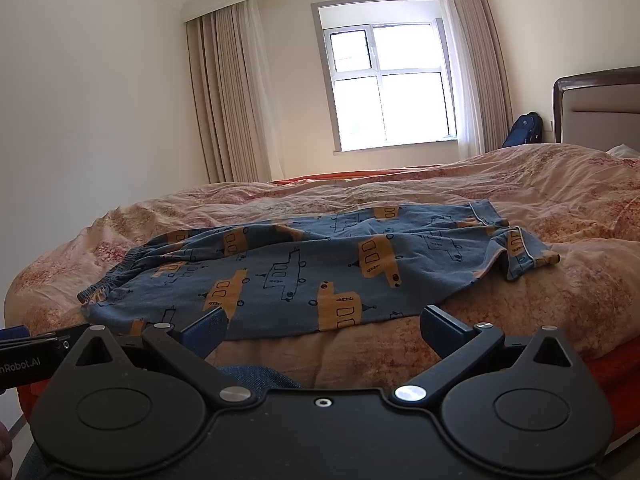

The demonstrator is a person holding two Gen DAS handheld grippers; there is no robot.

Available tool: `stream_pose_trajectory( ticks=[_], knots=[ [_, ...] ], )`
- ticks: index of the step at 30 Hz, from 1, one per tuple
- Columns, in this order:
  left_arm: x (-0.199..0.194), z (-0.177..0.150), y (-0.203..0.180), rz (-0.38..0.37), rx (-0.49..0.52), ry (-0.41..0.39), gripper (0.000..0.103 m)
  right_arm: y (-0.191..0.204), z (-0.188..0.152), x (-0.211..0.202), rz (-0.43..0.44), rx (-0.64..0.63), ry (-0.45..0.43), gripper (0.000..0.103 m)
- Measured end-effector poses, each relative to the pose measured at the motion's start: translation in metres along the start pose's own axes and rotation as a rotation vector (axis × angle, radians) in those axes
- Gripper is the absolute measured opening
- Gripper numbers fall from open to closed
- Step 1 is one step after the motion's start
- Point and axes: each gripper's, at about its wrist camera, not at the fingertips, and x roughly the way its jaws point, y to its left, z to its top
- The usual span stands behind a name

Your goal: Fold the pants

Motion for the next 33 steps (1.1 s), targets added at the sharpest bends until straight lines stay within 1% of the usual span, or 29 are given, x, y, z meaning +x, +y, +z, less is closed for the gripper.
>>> stream_pose_trajectory(
  ticks=[33],
  knots=[
    [-0.0023,-0.0002,-0.0016,-0.006,-0.002,-0.007,0.103,0.0012,0.0008,-0.0031,-0.001,0.001,-0.004,0.103]
  ],
)
